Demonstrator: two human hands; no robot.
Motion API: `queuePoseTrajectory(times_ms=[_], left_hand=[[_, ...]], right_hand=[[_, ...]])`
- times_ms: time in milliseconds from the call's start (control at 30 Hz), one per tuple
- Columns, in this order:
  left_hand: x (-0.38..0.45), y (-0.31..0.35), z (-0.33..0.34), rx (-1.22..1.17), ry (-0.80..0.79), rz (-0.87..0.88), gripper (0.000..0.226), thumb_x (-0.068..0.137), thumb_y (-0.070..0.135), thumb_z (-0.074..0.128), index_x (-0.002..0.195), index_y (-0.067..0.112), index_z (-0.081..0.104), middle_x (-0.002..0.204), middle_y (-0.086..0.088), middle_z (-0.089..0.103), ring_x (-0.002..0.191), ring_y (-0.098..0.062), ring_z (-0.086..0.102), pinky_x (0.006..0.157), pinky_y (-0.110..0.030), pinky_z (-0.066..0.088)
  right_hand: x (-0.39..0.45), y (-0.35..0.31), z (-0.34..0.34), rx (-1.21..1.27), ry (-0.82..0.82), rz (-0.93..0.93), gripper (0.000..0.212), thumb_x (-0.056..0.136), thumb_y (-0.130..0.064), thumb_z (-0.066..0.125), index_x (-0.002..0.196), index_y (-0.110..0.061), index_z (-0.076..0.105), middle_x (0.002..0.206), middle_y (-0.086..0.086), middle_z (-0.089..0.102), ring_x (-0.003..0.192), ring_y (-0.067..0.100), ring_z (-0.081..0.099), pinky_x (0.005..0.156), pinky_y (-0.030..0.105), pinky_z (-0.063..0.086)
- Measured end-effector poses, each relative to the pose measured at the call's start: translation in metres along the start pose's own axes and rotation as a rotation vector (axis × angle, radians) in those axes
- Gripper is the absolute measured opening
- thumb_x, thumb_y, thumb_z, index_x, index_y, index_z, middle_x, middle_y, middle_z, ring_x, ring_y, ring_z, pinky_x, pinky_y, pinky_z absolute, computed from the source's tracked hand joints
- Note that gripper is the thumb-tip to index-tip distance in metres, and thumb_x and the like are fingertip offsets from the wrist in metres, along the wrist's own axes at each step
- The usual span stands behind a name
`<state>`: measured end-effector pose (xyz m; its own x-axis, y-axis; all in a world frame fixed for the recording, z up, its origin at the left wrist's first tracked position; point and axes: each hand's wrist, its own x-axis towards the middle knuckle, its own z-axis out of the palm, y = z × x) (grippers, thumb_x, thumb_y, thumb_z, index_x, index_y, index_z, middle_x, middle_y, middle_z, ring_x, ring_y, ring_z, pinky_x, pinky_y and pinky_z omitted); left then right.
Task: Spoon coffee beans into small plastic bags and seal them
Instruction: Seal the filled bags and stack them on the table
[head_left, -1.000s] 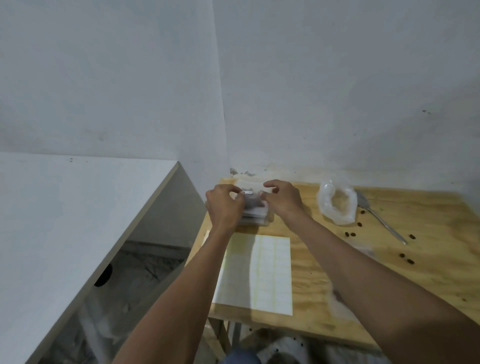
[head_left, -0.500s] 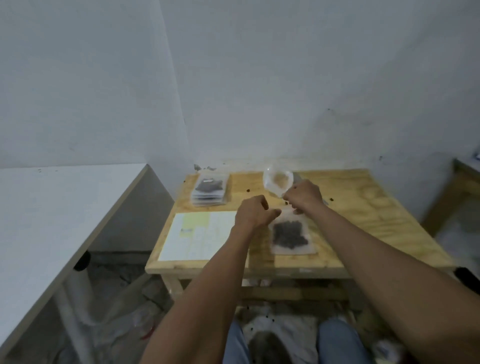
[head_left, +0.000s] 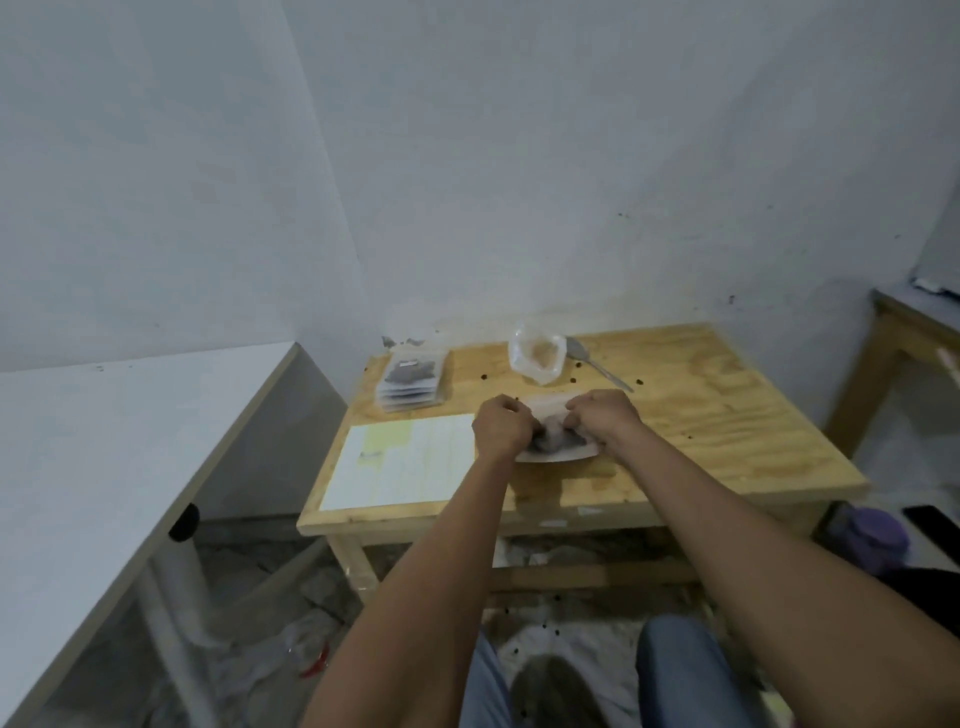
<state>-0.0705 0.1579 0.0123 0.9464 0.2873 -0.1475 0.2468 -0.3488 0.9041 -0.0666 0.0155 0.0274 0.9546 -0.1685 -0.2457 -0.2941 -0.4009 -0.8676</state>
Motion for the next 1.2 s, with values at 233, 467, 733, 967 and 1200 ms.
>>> queuePoseTrajectory(times_ms=[233,467,733,967,1200], left_hand=[[0.019,0.007,-0.06,-0.221,0.001,0.133,0.024,0.083,0.008,0.078,0.083,0.015,0.055,0.076,-0.009,0.062,0.059,-0.021,0.053,0.057,-0.029,0.043],[0.039,-0.037,-0.155,0.128,0.262,0.099,0.025,0.09,0.029,0.069,0.106,0.016,0.055,0.096,-0.01,0.07,0.085,-0.029,0.068,0.072,-0.038,0.054],[0.043,-0.08,-0.196,0.441,0.257,-0.113,0.053,0.086,0.009,0.077,0.132,0.004,0.051,0.129,-0.016,0.059,0.113,-0.032,0.059,0.073,-0.034,0.044],[0.053,-0.081,-0.186,0.469,0.293,-0.117,0.047,0.089,0.005,0.068,0.132,0.004,0.051,0.129,-0.016,0.06,0.113,-0.034,0.06,0.085,-0.04,0.054],[0.054,-0.075,-0.179,0.43,0.252,-0.164,0.036,0.093,0.008,0.062,0.126,-0.001,0.051,0.124,-0.018,0.06,0.111,-0.035,0.06,0.087,-0.042,0.053]], right_hand=[[0.004,-0.047,0.03,0.218,-0.003,-0.194,0.037,0.083,0.011,0.064,0.083,-0.026,0.069,0.102,0.007,0.071,0.081,0.022,0.062,0.062,0.03,0.048],[0.004,-0.094,0.078,0.312,-0.009,-0.308,0.033,0.089,0.008,0.061,0.105,-0.02,0.071,0.105,0.004,0.067,0.069,0.013,0.059,0.052,0.021,0.043],[0.001,-0.114,0.124,0.333,-0.1,-0.341,0.027,0.091,0.004,0.064,0.108,-0.016,0.072,0.097,-0.001,0.065,0.07,0.01,0.061,0.056,0.022,0.046],[0.002,-0.11,0.131,0.309,-0.13,-0.342,0.03,0.087,0.004,0.067,0.105,-0.019,0.072,0.106,0.004,0.065,0.078,0.015,0.059,0.063,0.028,0.048],[0.007,-0.105,0.124,0.312,-0.136,-0.329,0.032,0.087,0.005,0.067,0.106,-0.02,0.071,0.099,-0.003,0.061,0.077,0.011,0.056,0.06,0.022,0.043]])
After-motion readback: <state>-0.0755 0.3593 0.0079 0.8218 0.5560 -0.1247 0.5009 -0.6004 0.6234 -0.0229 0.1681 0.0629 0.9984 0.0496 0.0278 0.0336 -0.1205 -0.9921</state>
